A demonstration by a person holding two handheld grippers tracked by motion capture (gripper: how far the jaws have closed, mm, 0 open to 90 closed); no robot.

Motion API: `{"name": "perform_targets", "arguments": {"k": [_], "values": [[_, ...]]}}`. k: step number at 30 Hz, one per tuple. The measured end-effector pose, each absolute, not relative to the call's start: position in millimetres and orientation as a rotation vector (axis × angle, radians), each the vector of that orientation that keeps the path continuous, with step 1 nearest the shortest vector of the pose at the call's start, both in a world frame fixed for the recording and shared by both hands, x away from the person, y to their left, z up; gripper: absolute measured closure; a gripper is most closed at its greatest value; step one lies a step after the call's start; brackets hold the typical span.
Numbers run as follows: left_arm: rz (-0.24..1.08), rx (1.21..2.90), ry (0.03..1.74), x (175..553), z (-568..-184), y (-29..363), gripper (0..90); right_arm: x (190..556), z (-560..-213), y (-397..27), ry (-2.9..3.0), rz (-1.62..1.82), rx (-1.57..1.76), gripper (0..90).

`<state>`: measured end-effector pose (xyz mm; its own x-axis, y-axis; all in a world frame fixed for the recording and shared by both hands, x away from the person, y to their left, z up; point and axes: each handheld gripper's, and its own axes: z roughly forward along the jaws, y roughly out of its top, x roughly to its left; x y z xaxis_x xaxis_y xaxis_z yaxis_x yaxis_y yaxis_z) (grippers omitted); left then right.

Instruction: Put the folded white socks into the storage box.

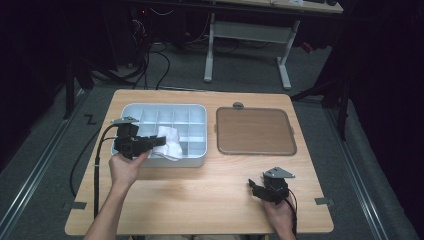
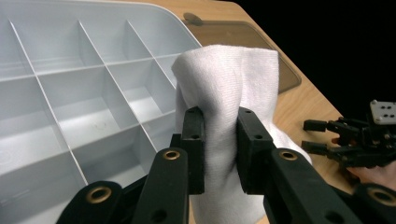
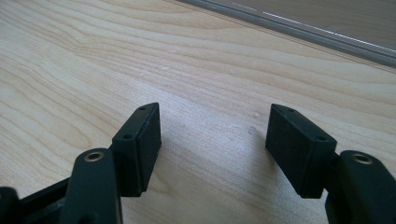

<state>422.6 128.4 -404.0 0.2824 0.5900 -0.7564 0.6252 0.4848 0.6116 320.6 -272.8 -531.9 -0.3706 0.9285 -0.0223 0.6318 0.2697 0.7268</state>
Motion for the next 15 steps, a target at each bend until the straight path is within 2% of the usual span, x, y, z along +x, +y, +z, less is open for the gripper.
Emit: {"name": "perform_targets", "arguments": {"k": [15], "values": [[-0.018,1.154,1.419,439,-414,134,75.8,320,-532,-273,2.098,0.885,1.405,36.3]]}}
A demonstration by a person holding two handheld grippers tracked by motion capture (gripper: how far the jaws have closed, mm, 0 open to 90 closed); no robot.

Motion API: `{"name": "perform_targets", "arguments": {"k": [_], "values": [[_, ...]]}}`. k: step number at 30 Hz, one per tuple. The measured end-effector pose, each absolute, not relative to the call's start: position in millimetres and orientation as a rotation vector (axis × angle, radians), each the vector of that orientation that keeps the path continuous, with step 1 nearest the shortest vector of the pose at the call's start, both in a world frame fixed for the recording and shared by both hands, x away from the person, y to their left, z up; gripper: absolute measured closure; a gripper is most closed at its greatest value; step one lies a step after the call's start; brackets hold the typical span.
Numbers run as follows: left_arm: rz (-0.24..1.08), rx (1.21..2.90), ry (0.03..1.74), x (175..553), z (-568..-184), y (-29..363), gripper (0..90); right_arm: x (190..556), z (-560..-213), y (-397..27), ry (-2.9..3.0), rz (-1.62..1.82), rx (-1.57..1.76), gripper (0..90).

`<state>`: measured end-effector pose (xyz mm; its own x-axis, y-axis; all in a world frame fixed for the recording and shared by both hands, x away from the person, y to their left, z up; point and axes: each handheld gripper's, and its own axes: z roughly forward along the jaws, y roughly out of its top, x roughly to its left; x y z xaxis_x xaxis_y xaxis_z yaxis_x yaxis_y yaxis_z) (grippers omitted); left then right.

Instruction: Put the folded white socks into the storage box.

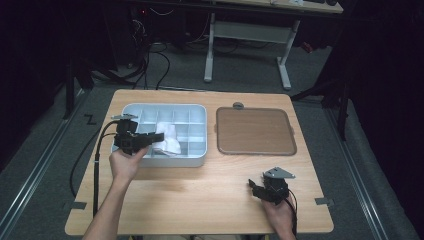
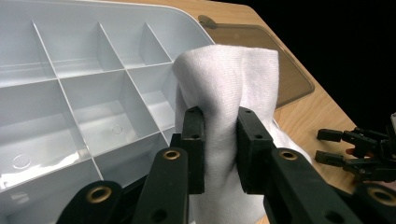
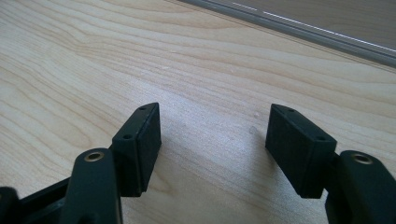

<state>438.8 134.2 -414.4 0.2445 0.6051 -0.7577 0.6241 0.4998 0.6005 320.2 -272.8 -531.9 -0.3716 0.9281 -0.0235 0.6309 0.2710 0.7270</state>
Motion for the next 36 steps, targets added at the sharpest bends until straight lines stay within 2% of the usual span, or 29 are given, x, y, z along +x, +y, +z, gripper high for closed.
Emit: {"name": "perform_targets", "arguments": {"k": [28,36], "values": [[-0.012,1.165,1.496,451,-446,144,75.8,320,-532,-273,2.097,0.885,1.405,36.3],[0.007,1.221,1.511,454,-457,138,75.8,320,-532,-273,2.096,0.885,1.405,36.3]]}}
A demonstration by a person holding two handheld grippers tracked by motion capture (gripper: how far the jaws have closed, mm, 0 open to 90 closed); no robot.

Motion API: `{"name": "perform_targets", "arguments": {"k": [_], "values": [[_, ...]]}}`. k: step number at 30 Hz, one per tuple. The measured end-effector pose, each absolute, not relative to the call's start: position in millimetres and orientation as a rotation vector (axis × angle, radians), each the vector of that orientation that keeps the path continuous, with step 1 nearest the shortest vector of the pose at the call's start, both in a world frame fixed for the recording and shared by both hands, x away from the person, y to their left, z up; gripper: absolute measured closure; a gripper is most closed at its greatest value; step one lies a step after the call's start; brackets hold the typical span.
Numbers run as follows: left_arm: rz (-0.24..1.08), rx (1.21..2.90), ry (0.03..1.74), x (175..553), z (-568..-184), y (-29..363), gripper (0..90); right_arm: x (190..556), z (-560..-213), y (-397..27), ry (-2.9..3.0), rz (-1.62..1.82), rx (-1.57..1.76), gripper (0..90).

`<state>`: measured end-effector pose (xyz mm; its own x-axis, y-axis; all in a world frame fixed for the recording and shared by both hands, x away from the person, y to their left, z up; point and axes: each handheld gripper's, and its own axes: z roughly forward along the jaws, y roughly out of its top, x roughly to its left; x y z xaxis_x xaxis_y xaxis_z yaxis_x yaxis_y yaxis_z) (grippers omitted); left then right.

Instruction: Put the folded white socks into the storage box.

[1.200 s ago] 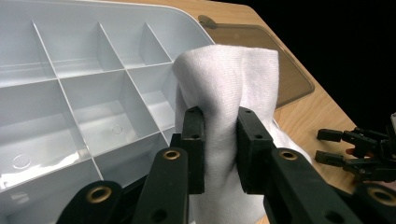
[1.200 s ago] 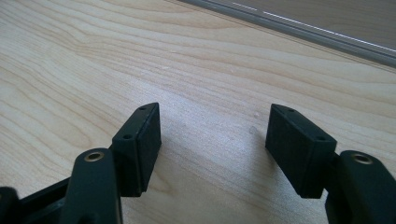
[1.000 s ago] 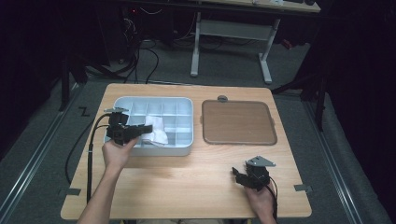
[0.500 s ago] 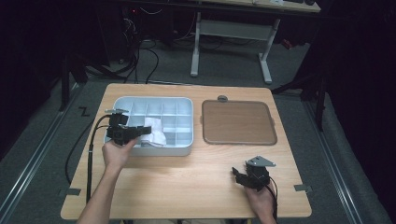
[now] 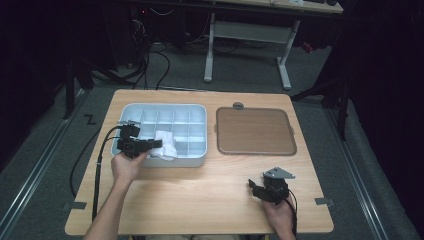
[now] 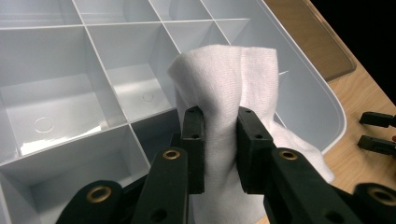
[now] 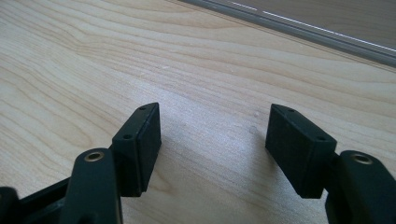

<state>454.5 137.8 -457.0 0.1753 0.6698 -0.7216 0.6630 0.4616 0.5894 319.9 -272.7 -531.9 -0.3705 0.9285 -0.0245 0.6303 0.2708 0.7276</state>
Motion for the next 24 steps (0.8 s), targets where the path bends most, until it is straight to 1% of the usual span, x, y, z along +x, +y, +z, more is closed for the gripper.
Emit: {"name": "perform_targets", "arguments": {"k": [10,24], "values": [[0.054,1.263,1.525,455,-463,134,75.8,320,-532,-273,2.096,0.884,1.405,36.3],[0.16,1.37,1.512,452,-469,127,76.0,320,-532,-273,2.097,0.885,1.405,36.3]]}}
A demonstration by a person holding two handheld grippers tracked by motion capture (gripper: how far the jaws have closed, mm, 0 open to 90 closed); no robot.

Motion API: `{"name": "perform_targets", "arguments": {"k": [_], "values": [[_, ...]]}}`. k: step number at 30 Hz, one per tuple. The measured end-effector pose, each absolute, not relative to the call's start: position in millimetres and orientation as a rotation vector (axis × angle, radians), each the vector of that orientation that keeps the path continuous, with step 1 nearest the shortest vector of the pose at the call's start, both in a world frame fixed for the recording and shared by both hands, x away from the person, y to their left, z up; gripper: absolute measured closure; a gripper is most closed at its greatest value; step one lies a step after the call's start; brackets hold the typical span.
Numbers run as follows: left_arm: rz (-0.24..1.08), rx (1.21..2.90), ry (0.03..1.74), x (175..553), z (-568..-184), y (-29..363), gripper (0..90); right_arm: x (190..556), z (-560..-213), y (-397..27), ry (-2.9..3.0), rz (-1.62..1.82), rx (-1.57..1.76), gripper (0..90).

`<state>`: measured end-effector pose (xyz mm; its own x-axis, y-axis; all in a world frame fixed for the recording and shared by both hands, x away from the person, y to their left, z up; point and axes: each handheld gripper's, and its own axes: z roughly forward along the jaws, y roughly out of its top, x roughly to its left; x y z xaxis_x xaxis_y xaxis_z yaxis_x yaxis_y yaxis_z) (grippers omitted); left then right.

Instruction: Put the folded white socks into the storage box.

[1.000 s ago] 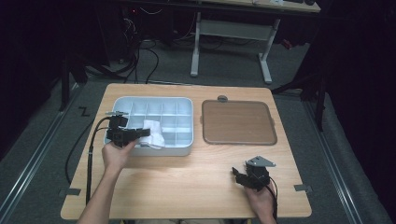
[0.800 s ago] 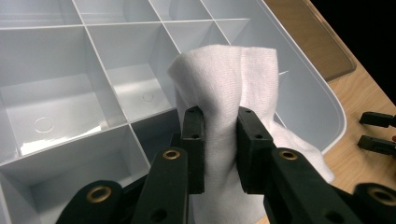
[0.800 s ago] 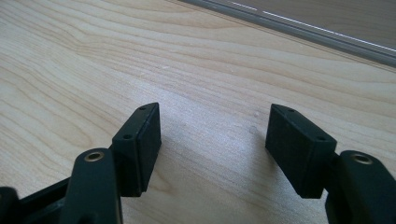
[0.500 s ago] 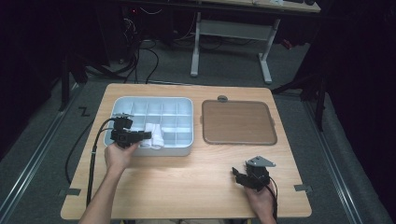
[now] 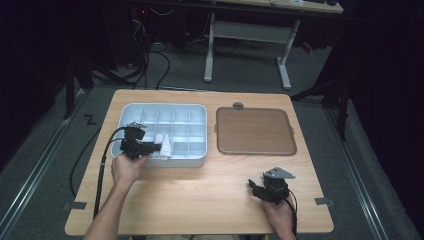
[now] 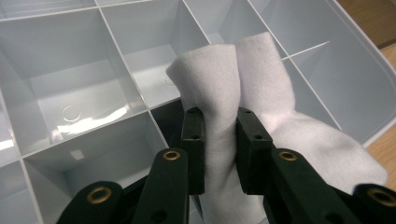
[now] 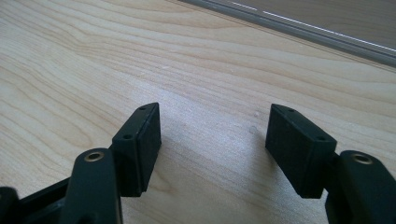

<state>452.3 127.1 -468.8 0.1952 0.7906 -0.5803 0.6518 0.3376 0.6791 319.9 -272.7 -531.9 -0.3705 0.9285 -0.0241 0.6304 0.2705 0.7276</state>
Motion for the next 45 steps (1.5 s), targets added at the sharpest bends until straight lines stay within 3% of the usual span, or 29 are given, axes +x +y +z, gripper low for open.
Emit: {"name": "perform_targets", "arguments": {"k": [21,45], "values": [[0.318,1.601,1.498,455,-477,108,76.6,320,-532,-273,2.097,0.885,1.405,36.3],[0.314,1.751,1.544,463,-495,95,78.4,320,-532,-273,2.097,0.885,1.405,36.3]]}}
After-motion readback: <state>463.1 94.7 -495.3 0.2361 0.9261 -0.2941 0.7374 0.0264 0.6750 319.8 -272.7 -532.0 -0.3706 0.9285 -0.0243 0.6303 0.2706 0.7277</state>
